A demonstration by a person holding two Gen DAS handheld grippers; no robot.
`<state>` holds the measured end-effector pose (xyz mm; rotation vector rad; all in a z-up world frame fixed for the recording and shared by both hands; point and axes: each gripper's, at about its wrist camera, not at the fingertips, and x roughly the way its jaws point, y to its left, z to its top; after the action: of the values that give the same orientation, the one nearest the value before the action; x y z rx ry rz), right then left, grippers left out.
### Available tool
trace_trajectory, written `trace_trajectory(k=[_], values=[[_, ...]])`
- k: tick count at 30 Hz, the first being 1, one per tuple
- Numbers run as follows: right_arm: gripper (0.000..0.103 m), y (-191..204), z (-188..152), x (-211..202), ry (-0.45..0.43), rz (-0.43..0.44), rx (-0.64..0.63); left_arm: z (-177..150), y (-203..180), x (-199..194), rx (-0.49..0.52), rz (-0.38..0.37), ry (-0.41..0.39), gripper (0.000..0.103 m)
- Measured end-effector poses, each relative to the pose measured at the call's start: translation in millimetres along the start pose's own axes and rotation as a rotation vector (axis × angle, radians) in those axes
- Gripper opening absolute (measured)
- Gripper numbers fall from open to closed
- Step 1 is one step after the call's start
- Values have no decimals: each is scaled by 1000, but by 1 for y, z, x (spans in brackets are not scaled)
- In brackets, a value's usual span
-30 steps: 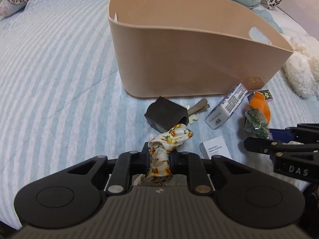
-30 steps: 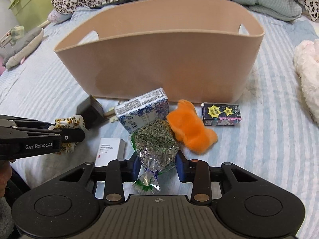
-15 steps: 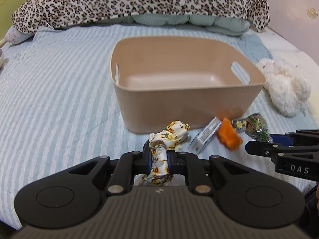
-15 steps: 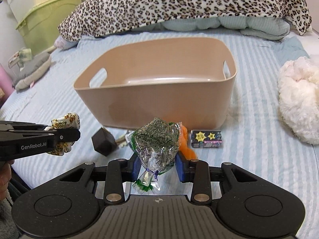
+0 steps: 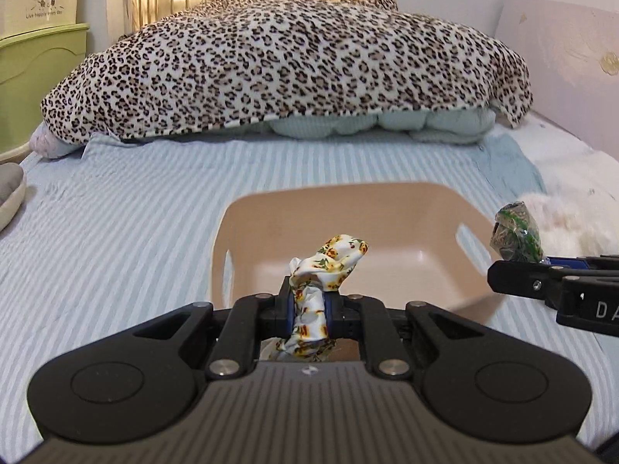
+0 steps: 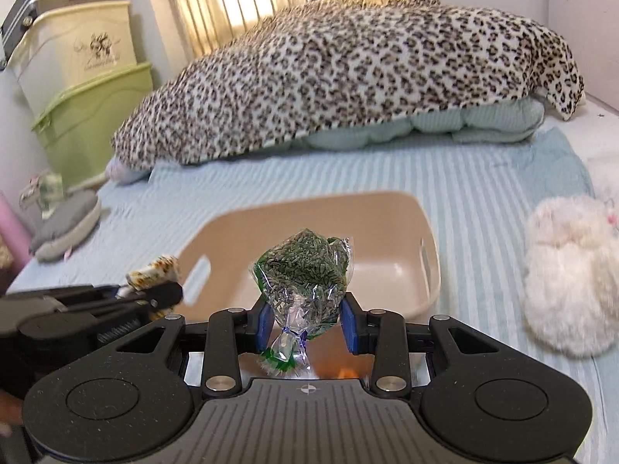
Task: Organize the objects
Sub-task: 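Carry the scrunchie and herb bag with both grippers over the beige basket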
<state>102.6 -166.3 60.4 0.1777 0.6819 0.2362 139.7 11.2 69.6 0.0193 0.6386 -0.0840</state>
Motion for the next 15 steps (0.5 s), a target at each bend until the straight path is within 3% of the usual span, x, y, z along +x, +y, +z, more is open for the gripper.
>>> trace_trajectory(k=[8, 15], values=[[33, -6, 14, 47, -15, -52, 39, -1, -6, 68, -22, 54, 96, 15], [34, -11, 7, 94, 68, -98, 72, -15, -7, 112, -7, 89, 223, 16]])
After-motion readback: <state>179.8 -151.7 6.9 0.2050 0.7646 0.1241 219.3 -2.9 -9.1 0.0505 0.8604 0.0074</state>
